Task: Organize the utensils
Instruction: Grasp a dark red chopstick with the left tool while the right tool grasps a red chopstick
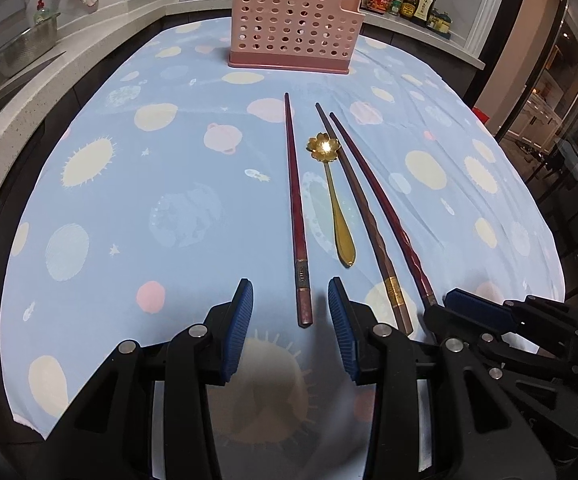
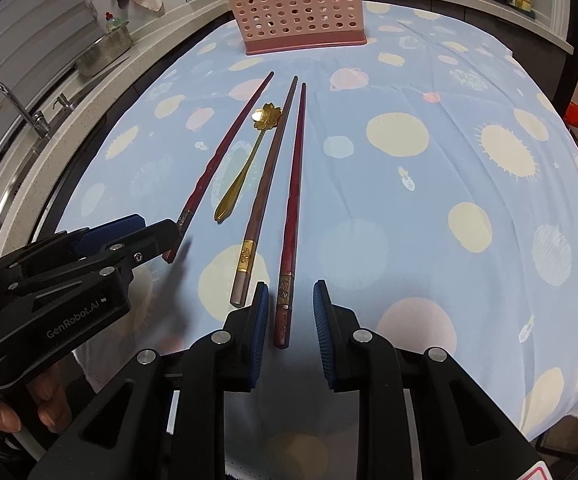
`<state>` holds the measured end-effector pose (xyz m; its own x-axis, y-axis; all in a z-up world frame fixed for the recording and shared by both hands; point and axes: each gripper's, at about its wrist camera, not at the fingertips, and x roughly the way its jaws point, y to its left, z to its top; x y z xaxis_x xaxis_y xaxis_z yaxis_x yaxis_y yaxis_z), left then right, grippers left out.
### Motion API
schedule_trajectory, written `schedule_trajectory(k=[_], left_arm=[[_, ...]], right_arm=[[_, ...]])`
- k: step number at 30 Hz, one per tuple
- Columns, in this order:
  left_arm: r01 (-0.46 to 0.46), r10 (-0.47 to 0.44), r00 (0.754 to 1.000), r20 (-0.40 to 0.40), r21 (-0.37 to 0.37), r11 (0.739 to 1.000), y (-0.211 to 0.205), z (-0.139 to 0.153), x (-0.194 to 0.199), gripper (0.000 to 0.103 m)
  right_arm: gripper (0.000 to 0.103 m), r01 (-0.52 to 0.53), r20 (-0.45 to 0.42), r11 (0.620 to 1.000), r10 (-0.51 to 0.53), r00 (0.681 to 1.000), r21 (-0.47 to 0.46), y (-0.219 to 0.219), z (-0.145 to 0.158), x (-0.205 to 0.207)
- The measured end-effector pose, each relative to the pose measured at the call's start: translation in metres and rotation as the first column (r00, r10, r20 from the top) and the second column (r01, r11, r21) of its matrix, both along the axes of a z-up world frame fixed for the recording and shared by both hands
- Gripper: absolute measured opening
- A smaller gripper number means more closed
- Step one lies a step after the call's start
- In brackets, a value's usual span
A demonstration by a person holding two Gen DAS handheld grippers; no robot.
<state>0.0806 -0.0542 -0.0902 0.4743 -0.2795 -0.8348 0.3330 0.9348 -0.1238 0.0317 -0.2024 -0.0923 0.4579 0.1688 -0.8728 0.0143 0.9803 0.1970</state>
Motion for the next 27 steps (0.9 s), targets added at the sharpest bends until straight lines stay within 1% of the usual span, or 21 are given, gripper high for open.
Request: schedule_trajectory(k=[5,11,17,18,20,22,27], left_arm=[[-0.014,0.014,0.999,-0.032,-0.007,1.000,0.0032,-0.0076,0.0037,0.036],[-0.011,0.011,1.000,-0.023,-0.002,1.000,0.0015,-0.0079,0.0040,0.034],[-0.004,0.004,1.000,-0.020,0.004,1.000,-0.0003,-0.0084,0.0052,0.022],[-0.003,0.003,1.000,-0.020,0.003,1.000,-0.0004,-0.0084,0.0053,0.017],[0.000,0.000,1.000,-0.023,-0.002,1.000,-0.0006,-0.0088,0.0064,0.014],[0.004,-0.004,1.000,-0.025,-0.005,1.000,-0.0011,-0.0089,0.0068,0.007],[0.010,-0.011,1.000,-0.029,-0.017,1.000,-0.0015,-0.0090,0.0066,0.007]], right_arm=[[0.022,-0.002,-0.006,1.000,0.002,1.000,-0.006,0.0010,-0.0015,0.0000],[0.022,-0.009,-0.004,1.000,0.008,1.000,-0.018,0.0028,-0.0027,0.0008],[0.021,-0.012,-0.002,0.999,0.012,1.000,-0.035,0.0044,-0.0035,0.0009],[0.019,-0.012,-0.001,0.999,0.012,1.000,-0.038,0.0048,-0.0037,0.0011],[0.017,-0.007,-0.002,0.999,0.007,1.000,-0.039,0.0042,-0.0039,0.0012],[0.016,-0.003,-0.002,0.999,0.003,1.000,-0.035,0.0033,-0.0040,0.0016],[0.008,-0.005,-0.003,0.999,0.005,1.000,-0.032,0.0028,-0.0041,0.0011]])
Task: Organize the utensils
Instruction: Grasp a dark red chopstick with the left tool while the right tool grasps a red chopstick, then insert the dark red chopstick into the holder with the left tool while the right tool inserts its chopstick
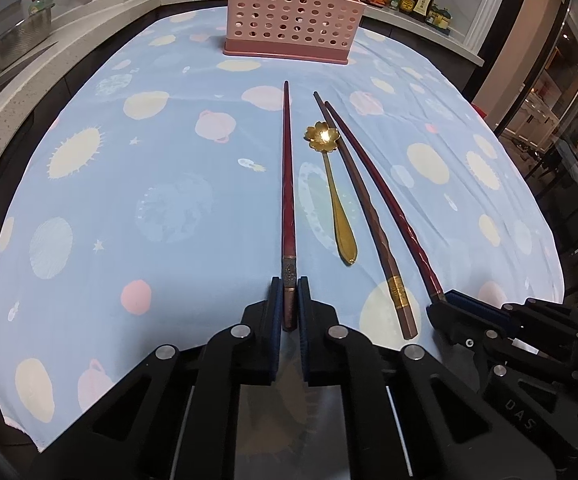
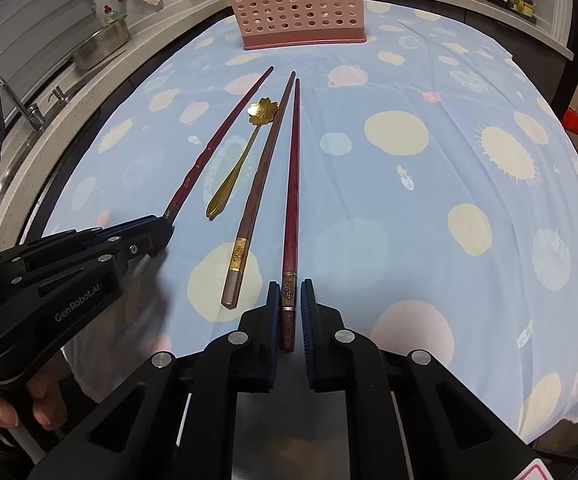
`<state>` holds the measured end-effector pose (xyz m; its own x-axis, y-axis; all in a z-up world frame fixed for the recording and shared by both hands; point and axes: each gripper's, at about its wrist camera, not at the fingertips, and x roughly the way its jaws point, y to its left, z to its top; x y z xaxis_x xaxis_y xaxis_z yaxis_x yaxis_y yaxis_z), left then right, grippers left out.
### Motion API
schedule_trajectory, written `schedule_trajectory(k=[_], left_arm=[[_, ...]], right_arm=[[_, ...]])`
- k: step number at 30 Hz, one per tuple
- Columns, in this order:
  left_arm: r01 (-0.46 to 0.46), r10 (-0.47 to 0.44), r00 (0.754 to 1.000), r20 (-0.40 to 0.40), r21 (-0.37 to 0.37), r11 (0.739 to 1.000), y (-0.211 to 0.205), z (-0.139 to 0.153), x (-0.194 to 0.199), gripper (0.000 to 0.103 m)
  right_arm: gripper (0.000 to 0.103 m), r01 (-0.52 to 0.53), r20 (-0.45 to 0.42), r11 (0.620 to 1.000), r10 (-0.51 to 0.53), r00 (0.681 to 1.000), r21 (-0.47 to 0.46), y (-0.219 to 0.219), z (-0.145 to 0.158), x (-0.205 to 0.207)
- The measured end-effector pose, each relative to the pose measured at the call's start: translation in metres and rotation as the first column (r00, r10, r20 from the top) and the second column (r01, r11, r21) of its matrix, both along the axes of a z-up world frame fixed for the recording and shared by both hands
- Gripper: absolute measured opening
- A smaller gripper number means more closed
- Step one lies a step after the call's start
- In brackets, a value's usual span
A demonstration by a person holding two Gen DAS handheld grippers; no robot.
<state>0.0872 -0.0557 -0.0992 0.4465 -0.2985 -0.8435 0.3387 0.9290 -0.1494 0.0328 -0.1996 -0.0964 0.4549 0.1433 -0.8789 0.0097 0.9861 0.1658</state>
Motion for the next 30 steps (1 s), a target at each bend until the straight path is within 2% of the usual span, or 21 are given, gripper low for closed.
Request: schedule_trajectory(k=[9,18,30], left_arm=[[-0.005,0.006,1.000,0.016,-0.011,1.000,0.004,0.007,-0.003,0.007],[-0.015,0.018,0.997,0.074,-0.039,0.999,0.007,0.037,-0.005,0.007],[-0.018,0.029,0.988,0.155,-0.074,0.997,0.007,0.075,0.000,0.007]], right_arm=[[0.008,0.010,0.021,1.000,-0.011,1.000,0.011,-0.002,0.004,-0.002],[0.008,0.037,0.087,0.999,-0.039,0.995,0.027,-0.011,0.023,-0.006],[0.008,0.094,0.212,0.994,-0.105,0.972,0.063,-0.031,0.068,0.003]])
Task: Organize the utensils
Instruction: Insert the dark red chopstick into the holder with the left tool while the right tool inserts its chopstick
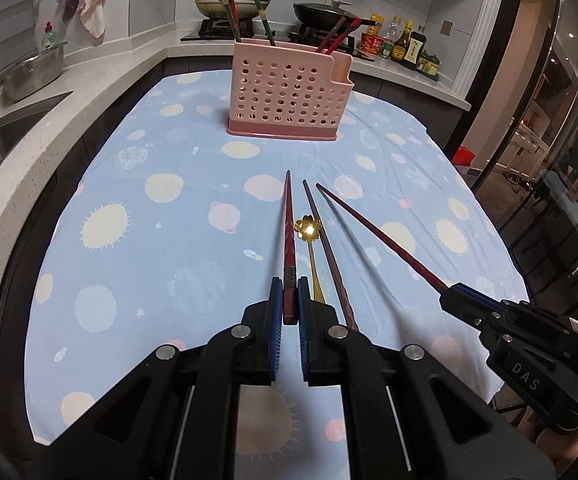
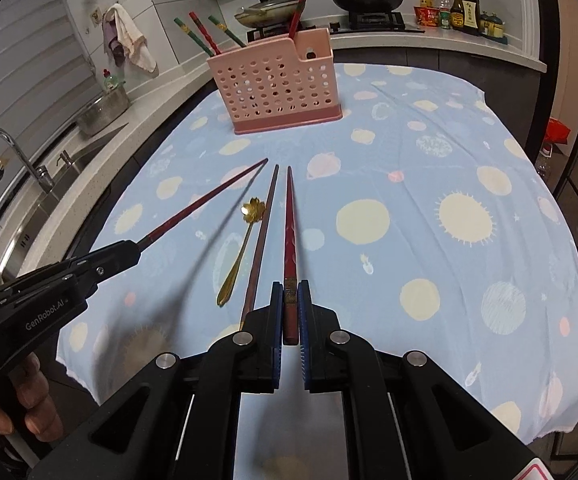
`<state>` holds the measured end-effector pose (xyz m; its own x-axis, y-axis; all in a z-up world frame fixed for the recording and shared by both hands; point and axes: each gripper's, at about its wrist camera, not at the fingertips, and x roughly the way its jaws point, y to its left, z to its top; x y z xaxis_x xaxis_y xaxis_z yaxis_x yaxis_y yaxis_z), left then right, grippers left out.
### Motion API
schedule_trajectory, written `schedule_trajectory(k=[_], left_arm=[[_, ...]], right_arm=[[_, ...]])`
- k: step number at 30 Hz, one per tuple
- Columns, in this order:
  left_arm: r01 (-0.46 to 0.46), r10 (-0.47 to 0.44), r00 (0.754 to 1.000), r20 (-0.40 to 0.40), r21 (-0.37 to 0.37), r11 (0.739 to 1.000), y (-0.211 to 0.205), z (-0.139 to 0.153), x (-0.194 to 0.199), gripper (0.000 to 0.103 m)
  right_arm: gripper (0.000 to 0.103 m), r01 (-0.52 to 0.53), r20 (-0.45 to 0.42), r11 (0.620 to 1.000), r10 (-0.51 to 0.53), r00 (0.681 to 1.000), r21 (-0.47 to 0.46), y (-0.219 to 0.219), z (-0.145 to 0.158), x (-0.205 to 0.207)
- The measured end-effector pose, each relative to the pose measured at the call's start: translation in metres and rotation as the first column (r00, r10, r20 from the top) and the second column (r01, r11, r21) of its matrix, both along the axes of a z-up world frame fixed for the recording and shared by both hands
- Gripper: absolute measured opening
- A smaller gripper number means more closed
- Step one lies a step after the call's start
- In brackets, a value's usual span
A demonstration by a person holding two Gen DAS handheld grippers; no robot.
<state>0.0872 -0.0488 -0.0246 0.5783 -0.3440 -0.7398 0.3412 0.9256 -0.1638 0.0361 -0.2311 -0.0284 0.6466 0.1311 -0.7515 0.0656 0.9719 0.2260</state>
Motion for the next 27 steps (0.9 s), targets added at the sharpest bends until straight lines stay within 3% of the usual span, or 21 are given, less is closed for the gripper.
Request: schedule_trajectory(k=[14,27], left_arm=[[-0.030,0.037,0.989,0.145,-0.052,0.998,0.002,0.064,0.032,0.007],[-0.043,0.061,0.969,0.239,-0.078,0.996,-0.005,0.107,0.069,0.007]], right_arm=[[0.008,0.041,0.189,0.999,-0.043,0.981,0.012,-0.019,0.079,0.037],[0.008,0.058,0.256,0.998,-0.064,0.964,0.028,-0.026,0.108,0.077]])
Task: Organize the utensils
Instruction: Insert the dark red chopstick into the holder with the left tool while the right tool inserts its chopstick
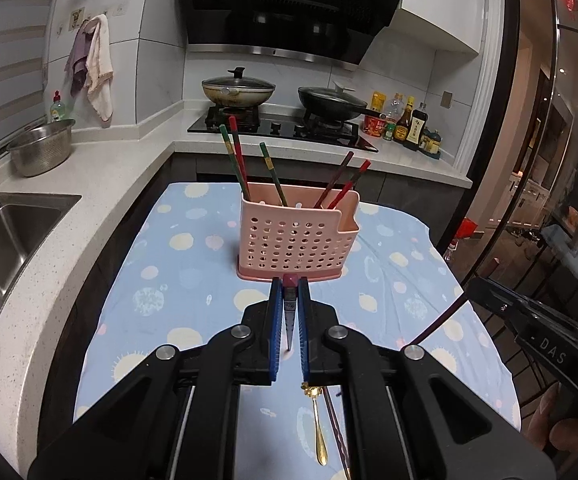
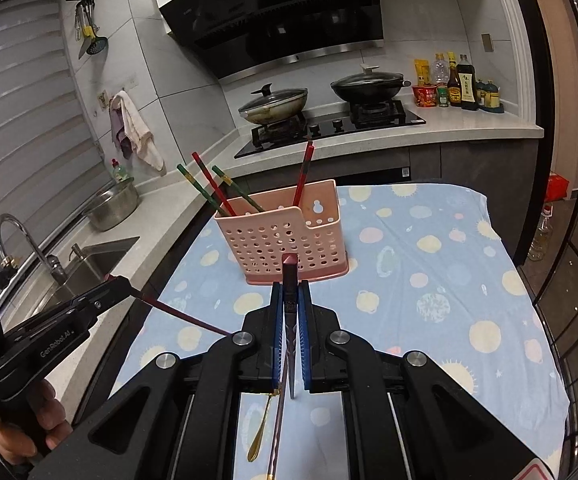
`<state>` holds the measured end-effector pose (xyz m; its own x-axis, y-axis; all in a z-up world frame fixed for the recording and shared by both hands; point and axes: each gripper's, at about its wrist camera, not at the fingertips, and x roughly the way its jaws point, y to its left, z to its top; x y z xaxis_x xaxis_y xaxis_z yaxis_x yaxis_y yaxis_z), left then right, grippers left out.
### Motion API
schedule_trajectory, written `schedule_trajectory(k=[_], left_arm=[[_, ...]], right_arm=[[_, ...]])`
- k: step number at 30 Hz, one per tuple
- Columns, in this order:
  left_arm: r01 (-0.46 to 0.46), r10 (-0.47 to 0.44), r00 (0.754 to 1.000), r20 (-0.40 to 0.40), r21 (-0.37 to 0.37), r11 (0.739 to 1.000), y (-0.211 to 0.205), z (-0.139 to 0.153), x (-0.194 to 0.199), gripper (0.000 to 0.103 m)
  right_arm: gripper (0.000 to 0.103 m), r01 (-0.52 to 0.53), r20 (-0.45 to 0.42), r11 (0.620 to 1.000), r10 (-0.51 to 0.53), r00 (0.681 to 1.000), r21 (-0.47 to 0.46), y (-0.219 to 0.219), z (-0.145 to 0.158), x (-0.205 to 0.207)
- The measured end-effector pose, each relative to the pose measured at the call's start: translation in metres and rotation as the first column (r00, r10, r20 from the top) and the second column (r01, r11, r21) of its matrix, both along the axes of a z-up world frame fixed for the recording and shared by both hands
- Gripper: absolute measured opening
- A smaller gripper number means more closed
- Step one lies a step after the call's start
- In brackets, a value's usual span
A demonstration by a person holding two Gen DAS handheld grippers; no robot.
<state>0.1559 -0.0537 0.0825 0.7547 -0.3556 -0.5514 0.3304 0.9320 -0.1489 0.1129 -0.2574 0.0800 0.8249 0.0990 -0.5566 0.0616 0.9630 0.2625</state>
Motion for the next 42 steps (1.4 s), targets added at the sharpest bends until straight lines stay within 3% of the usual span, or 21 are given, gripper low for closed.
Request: schedule_trajectory(k=[14,32,42], left_arm=[[0.029,-0.028,0.999,0.024,-0.050,0.998,0.003,0.029,0.014,0.007],[0.019,-0.002,0.977,0.213,-0.078,0.997,-0.009,0.118,0.087,0.007],[-0.009,0.024,0.974,0.227,-0.067,0.998,-0.016,0.122,0.141,0.007]], right_arm=[[0.008,0.011,0.065,1.000,-0.012,0.998,0.015,-0.007,0.027,0.035],[0.008,0.021,0.245,1.000,-0.018,0.969,-0.011,-0.008,0.110,0.126],[0.008,0.020,0.215,1.000,-0.014,0.977,-0.023,-0.006,0.103,0.183]])
